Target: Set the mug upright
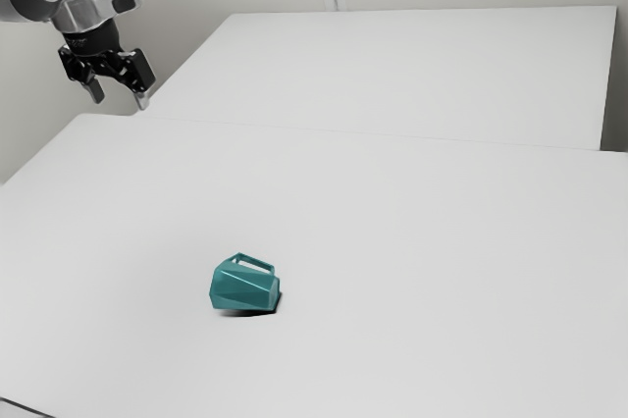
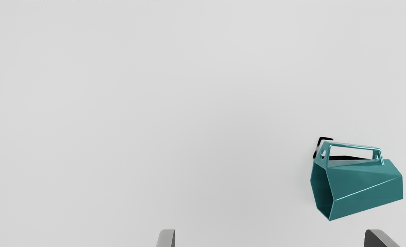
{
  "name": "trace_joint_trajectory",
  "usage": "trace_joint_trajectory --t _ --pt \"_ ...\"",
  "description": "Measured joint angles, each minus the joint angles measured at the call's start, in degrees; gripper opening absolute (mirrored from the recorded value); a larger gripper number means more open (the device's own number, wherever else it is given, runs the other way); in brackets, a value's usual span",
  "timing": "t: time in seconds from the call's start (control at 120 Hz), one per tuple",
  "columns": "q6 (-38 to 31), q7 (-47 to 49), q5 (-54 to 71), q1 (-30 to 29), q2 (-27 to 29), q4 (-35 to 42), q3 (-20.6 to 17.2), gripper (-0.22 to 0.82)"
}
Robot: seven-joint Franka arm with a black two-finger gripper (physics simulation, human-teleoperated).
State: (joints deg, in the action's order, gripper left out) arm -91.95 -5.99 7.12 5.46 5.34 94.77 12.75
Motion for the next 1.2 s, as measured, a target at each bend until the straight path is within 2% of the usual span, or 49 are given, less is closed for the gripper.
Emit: trace_joint_trajectory --t 0.367,0.575,0.792,1.025,1.2 --pt "-0.03 0.16 -0.6 -0.44 2.92 5.0 -0.4 0.6" --pt "-0.62 0.19 -13.49 -4.76 3.15 12.05 0.66 0.6" --pt "-1.38 -1.5 -23.1 -6.75 3.2 21.87 0.7 0.6" --pt "-5.32 -5.79 -31.31 -8.52 2.28 31.48 0.7 0.6" --pt "-8.04 -9.74 -36.49 -8.94 -1.42 34.0 0.7 0.6"
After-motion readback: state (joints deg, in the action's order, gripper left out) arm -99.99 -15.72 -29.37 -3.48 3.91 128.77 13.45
